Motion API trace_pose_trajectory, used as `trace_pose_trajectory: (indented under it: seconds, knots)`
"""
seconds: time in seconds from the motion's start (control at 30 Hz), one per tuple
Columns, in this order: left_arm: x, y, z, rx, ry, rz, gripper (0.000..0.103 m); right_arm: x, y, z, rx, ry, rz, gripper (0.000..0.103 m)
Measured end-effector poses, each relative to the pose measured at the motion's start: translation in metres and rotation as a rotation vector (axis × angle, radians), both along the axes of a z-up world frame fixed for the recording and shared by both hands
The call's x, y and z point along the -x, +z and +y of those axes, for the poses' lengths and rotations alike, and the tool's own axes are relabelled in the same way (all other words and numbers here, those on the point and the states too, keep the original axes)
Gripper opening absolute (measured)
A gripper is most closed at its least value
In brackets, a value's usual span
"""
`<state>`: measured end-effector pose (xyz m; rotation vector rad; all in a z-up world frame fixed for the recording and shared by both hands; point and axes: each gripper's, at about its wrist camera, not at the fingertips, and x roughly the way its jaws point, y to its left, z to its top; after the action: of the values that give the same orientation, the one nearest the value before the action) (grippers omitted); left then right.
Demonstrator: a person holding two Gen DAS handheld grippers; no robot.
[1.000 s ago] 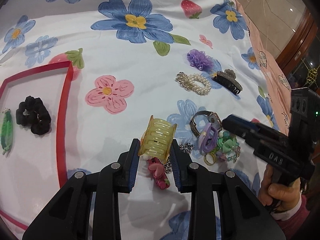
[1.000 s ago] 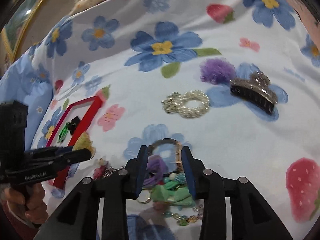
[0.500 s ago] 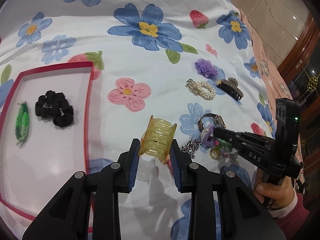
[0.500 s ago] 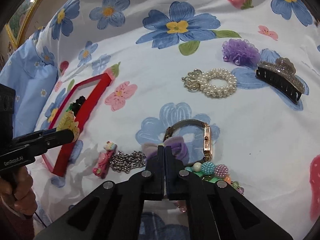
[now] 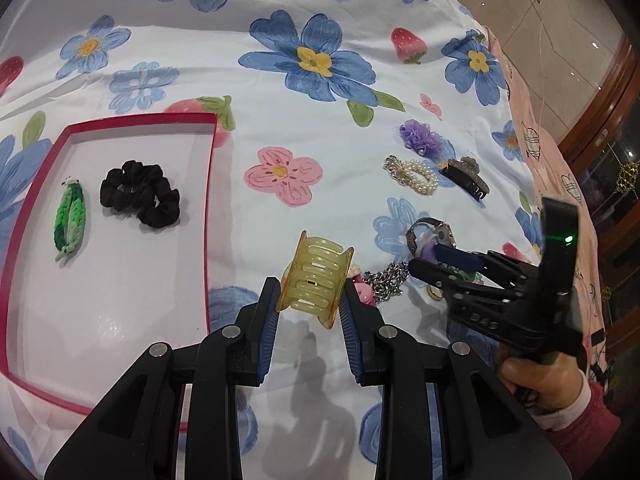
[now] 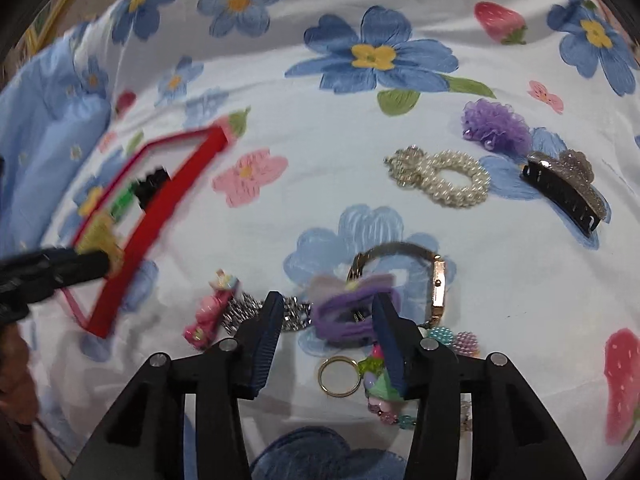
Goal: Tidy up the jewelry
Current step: 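Carry the yellow clip with the left tool while the right tool carries the purple tie to the tray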
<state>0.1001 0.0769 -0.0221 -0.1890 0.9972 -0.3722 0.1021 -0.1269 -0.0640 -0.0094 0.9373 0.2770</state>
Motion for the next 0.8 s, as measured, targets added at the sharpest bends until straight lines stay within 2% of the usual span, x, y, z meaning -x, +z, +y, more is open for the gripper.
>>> trace_pose_trajectory:
  seconds: [0.07, 0.13, 0.23, 0.37, 0.47, 0.67, 0.8]
  knots:
    - [0.001, -0.001, 0.001, -0.001, 0.001, 0.001, 0.028, -0.002, -0.005, 0.000, 0.039, -0.016, -0.007, 0.043]
    - [0.001, -0.001, 0.003, -0.003, 0.002, 0.001, 0.028, -0.004, -0.005, -0.010, -0.021, -0.041, 0.003, 0.019]
    - [0.000, -0.002, 0.004, 0.000, 0.004, 0.002, 0.028, -0.001, 0.002, -0.024, -0.084, -0.061, -0.013, 0.008]
    - [0.002, -0.003, 0.011, 0.001, 0.021, 0.000, 0.028, 0.006, 0.018, -0.028, -0.126, -0.071, -0.057, 0.007]
    - [0.005, -0.001, 0.025, 0.004, 0.047, -0.008, 0.028, 0.011, 0.030, -0.016, -0.144, -0.034, -0.082, 0.006]
    - [0.014, 0.004, 0.072, 0.005, 0.139, -0.023, 0.028, 0.009, 0.047, 0.030, -0.207, 0.072, -0.086, 0.006]
    - [0.017, 0.003, 0.106, -0.002, 0.205, -0.019, 0.028, 0.005, 0.053, 0.076, -0.229, 0.170, -0.079, 0.006]
